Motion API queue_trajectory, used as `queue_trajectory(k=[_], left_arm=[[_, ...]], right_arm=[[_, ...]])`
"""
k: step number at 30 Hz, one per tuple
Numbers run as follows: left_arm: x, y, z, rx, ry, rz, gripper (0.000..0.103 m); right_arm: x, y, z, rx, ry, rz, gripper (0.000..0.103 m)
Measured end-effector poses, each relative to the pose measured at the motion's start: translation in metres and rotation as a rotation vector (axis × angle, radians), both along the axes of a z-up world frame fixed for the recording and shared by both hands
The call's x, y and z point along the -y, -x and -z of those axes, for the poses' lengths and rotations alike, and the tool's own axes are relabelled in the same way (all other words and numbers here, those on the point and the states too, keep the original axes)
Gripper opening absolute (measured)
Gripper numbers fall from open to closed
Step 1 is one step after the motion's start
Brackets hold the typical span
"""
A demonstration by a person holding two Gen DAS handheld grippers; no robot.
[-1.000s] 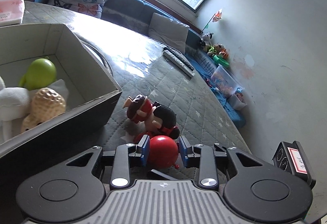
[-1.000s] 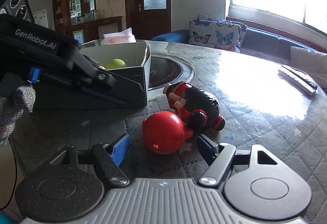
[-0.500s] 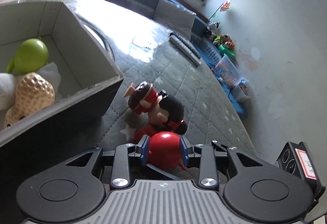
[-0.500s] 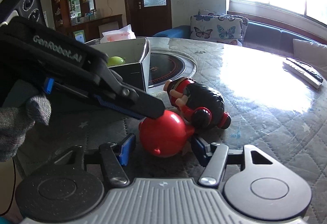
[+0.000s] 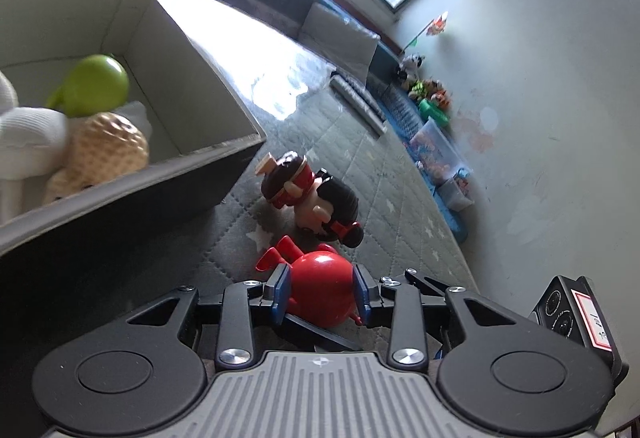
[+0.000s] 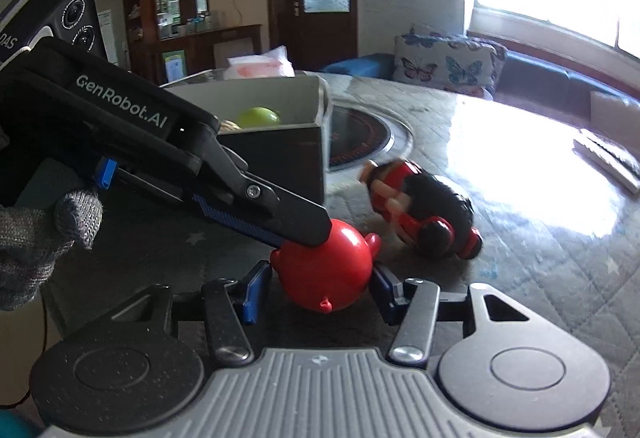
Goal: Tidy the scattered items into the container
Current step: 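Lift and carry the red round toy over the box with the left tool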
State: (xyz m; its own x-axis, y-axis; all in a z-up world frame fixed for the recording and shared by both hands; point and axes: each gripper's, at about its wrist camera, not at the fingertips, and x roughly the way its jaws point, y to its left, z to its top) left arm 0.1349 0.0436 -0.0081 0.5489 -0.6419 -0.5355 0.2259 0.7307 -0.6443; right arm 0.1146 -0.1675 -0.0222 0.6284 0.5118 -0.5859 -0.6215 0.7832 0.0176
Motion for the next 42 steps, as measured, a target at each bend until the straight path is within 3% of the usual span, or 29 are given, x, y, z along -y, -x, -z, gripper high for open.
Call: queue_trajectory(k=[7,14,19,32,42], left_arm=[[-0.032,0.029,-0.030,0.093,0.001,-0.078,0.035],[-0.077,0.050,-0.055,0.181,-0.025,-0.216,0.035],[-0.118,0.052,-0.059,0.184,-0.026,-0.309,0.035],[-0.166,0.057,-0.046,0.117,-0.125,-0.433,0.035],[-0.167,0.052,-0.033,0.036,-0.166,-0.436,0.036]], right_arm=[[-0.029,0.009,-0.026,0.081,-0.004,-0.095,0.053],[-0.082,0.002,-0.050,0.150,-0.031,-0.206,0.053],[-0.127,-0.013,-0.056,0.163,-0.041,-0.282,0.053],[-0.198,-0.032,-0.037,0.040,-0.060,-0.418,0.053],[-0.204,-0.042,-0.027,-0.070,-0.031,-0.474,0.053]])
